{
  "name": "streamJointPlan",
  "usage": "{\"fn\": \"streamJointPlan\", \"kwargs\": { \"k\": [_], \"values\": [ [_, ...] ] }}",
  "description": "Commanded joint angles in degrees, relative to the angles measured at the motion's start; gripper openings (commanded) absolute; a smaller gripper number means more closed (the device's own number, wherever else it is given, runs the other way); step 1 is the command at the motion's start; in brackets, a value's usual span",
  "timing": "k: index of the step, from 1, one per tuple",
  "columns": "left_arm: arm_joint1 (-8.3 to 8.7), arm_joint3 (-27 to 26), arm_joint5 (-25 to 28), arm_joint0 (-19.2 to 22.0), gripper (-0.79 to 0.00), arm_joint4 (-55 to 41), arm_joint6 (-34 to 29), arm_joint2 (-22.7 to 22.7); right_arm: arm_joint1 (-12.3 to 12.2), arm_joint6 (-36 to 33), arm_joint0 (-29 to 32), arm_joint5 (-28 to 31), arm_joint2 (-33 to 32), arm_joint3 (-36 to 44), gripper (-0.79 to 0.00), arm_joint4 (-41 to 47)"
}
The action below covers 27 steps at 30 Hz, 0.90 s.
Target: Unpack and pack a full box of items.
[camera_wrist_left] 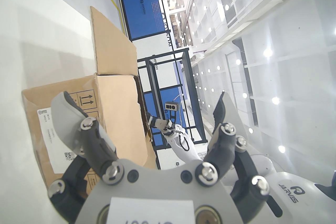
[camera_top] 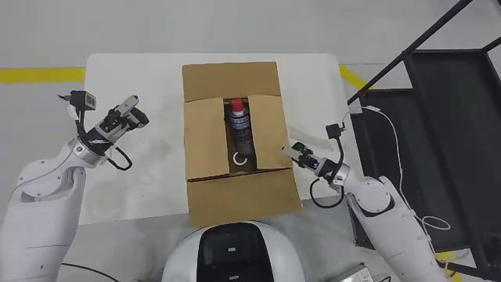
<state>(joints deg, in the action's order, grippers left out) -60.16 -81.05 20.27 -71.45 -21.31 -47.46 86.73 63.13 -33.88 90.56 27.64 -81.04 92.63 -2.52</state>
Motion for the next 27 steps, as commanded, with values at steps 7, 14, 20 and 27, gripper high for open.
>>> {"fn": "streamJointPlan", "kwargs": {
  "k": [7, 14, 20, 27],
  "values": [
    [0.14, 4.43, 0.57, 1.37, 0.000, 0.05, 0.95, 0.92, 0.62, -0.57, -3.01, 0.65, 4.85, -1.44, 0.000, 0.53],
    [0.20, 7.99, 2.01, 3.13, 0.000, -0.44, -0.45, 0.89, 0.60, -2.06, -3.85, 1.83, 5.95, -1.71, 0.000, 1.01],
    [0.35, 10.99, 4.10, 5.42, 0.000, -1.18, -3.71, 0.90, -0.24, -4.42, -1.85, 1.53, 2.61, 2.58, 0.000, 0.86],
    [1.18, 10.97, 5.52, 4.99, 0.000, -3.51, -11.80, 2.89, -0.89, -2.90, -3.85, 4.87, -2.34, 4.52, 0.000, 1.34]
  ]
}}
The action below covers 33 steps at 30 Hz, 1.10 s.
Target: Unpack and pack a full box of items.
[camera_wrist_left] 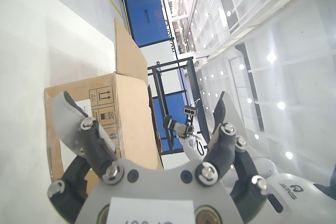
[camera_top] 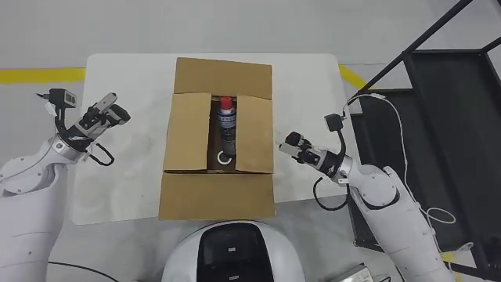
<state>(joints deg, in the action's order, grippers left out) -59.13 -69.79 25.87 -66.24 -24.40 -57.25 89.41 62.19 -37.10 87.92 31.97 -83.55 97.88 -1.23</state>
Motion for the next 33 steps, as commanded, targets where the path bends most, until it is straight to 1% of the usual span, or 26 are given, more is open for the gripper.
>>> {"fn": "streamJointPlan", "kwargs": {
  "k": [1, 4, 9, 12, 15, 17, 25, 26, 28, 30, 33],
  "values": [
    [0.34, -0.66, 0.12, -0.48, 0.000, -0.47, -3.98, 0.48, 0.14, 0.41, -2.83, 1.05, 0.70, -1.98, 0.000, 0.33],
    [0.83, -1.49, 0.17, -1.45, 0.000, -1.02, -8.45, 1.37, 0.59, -0.13, -9.23, 3.08, 3.76, -7.96, 0.000, 0.18],
    [1.48, -2.95, 0.54, -3.61, 0.000, -3.42, -13.20, 3.26, 1.80, -1.06, -19.96, 7.96, 10.05, -21.02, 0.000, -1.17],
    [1.71, -3.57, -0.44, -4.84, 0.000, -7.94, -17.67, 3.86, 2.50, 0.57, -24.90, 11.62, 12.36, -29.08, 0.000, -2.94],
    [2.01, -3.83, -1.34, -5.25, 0.000, -10.09, -22.51, 3.99, 2.50, 0.57, -24.90, 11.62, 12.36, -29.08, 0.000, -2.94],
    [2.20, -5.12, -0.90, -5.72, 0.000, -8.23, -22.07, 3.75, 2.50, 0.57, -24.90, 11.62, 12.36, -29.08, 0.000, -2.94],
    [2.20, -5.12, -0.90, -5.72, 0.000, -8.23, -22.07, 3.75, 2.52, 0.93, -24.88, 11.40, 12.31, -28.97, 0.000, -2.88],
    [2.20, -5.12, -0.90, -5.72, 0.000, -8.23, -22.07, 3.75, 2.57, 2.45, -25.00, 10.47, 12.09, -28.91, 0.000, -3.27],
    [2.19, -6.56, -0.64, -6.39, 0.000, -5.99, -20.01, 3.22, 2.72, 6.27, -26.37, 8.82, 11.88, -30.16, 0.000, -6.98],
    [2.29, -7.53, 0.02, -7.11, 0.000, -3.63, -18.94, 2.95, 3.15, 8.61, -28.30, 8.87, 12.89, -32.11, 0.000, -8.58],
    [2.44, -8.61, -0.02, -8.04, 0.000, -3.73, -19.22, 2.97, 4.03, 10.35, -32.55, 9.48, 15.22, -37.09, 0.000, -10.04]
  ]
}}
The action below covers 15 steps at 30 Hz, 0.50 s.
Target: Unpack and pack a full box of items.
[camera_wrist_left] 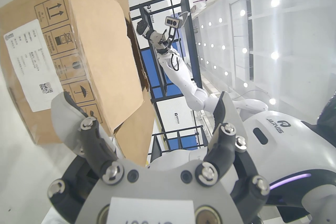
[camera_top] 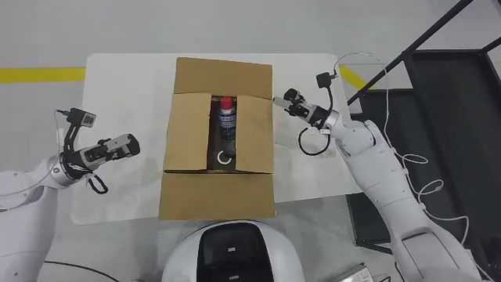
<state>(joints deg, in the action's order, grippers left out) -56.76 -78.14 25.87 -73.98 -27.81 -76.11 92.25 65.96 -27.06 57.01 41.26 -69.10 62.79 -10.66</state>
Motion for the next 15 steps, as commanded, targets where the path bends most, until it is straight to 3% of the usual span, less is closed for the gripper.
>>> {"fn": "streamJointPlan", "kwargs": {
  "k": [1, 9, 15],
  "values": [
    [0.15, -0.49, 0.07, -0.62, 0.000, -0.44, -0.64, 0.32, 0.63, 0.76, -3.18, 0.21, 1.72, -4.12, 0.000, -0.88],
    [0.69, -2.67, 0.84, -2.96, 0.000, -1.34, -0.88, 1.91, 4.56, 3.52, -14.52, 3.14, 9.38, -21.88, 0.000, -0.59],
    [1.02, -3.87, 0.83, -3.78, 0.000, -1.38, -0.99, 2.43, 8.18, 0.56, -18.73, 9.24, 12.86, -30.04, 0.000, 10.42]
  ]
}}
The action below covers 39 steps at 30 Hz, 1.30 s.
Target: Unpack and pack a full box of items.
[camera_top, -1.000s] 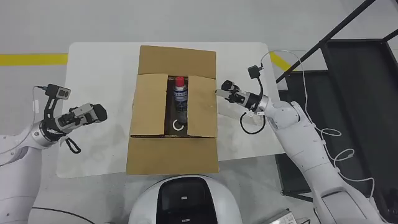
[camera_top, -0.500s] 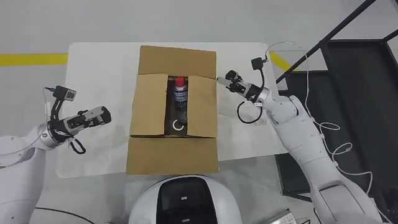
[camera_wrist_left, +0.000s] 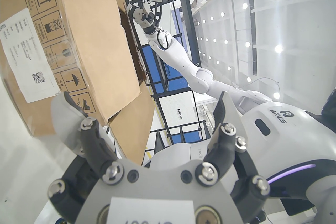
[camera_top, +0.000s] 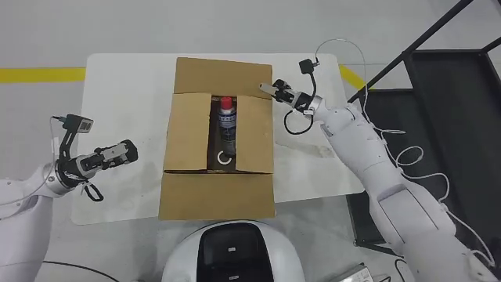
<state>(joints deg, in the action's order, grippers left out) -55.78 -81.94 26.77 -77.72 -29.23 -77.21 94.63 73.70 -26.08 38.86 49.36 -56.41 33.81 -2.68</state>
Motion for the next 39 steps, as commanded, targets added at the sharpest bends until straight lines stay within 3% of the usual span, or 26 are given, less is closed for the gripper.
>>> {"fn": "streamJointPlan", "kwargs": {
  "k": [1, 8, 13, 22, 30, 39],
  "values": [
    [0.10, -0.16, -0.09, -0.09, 0.000, 0.18, 0.24, 0.13, 0.90, -1.09, -1.02, 2.34, 0.36, -1.94, 0.000, 4.45],
    [0.45, -0.36, -0.57, -0.07, 0.000, 1.04, 1.49, 0.58, 2.30, -7.59, -3.34, 7.76, -0.39, -6.82, 0.000, 15.66],
    [0.63, -0.42, -0.79, 0.28, 0.000, 1.39, 2.28, 0.49, 2.00, -11.79, -3.78, 8.64, -1.42, -6.65, 0.000, 18.56],
    [1.02, -1.02, -1.10, 0.30, 0.000, 2.12, 2.55, 0.44, -0.44, -20.20, 2.67, 8.64, -6.08, 5.87, 0.000, 21.70],
    [1.30, -1.73, -1.23, -0.25, 0.000, 2.37, 3.84, 0.62, -3.47, -20.21, 10.62, 8.64, -9.19, 19.42, 0.000, 17.39],
    [1.45, -2.29, -1.52, -0.24, 0.000, 2.85, 6.79, 0.45, -6.30, -20.20, 15.62, 8.64, -11.24, 28.54, 0.000, 16.63]
  ]
}}
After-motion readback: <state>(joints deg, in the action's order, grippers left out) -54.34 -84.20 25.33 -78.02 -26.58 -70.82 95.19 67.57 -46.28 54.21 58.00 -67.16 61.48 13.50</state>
